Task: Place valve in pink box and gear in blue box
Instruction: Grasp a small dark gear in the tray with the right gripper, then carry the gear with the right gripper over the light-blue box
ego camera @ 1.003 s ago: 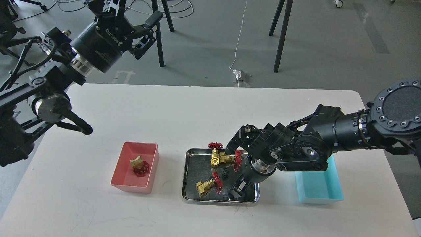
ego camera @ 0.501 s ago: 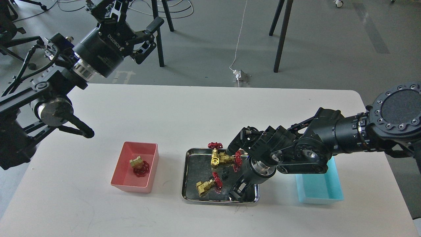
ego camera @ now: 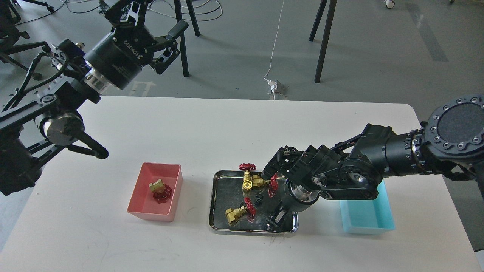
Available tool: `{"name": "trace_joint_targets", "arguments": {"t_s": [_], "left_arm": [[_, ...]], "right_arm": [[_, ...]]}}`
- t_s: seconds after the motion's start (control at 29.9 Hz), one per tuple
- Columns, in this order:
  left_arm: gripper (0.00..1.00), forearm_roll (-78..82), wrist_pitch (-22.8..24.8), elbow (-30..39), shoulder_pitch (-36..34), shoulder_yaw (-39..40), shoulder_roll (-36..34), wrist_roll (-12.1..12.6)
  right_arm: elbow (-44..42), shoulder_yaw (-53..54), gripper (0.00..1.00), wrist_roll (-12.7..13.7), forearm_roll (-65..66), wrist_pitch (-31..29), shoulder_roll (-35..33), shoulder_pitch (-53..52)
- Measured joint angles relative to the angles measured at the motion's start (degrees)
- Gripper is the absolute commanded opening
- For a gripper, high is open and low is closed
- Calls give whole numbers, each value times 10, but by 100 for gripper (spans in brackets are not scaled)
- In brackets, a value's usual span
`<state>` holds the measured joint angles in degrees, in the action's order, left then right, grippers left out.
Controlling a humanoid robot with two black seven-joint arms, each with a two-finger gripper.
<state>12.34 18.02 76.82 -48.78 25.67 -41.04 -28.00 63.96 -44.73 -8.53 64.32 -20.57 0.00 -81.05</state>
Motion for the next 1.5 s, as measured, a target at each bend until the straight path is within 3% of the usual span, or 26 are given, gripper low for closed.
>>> {"name": "trace_joint_targets", "arguments": {"t_s": [0.64, 1.07, 1.5], "left_arm": [[81, 1, 0, -1, 1, 0, 6, 0], [81, 1, 0, -2, 1, -1, 6, 0], [81, 0, 0, -1, 2, -1, 6, 0]], "right_arm": [[-13, 0, 35, 0, -2, 6, 0, 11], [-12, 0, 20, -3, -3, 6, 0, 12], [-2, -1, 18, -11, -9, 4, 0, -13]]}}
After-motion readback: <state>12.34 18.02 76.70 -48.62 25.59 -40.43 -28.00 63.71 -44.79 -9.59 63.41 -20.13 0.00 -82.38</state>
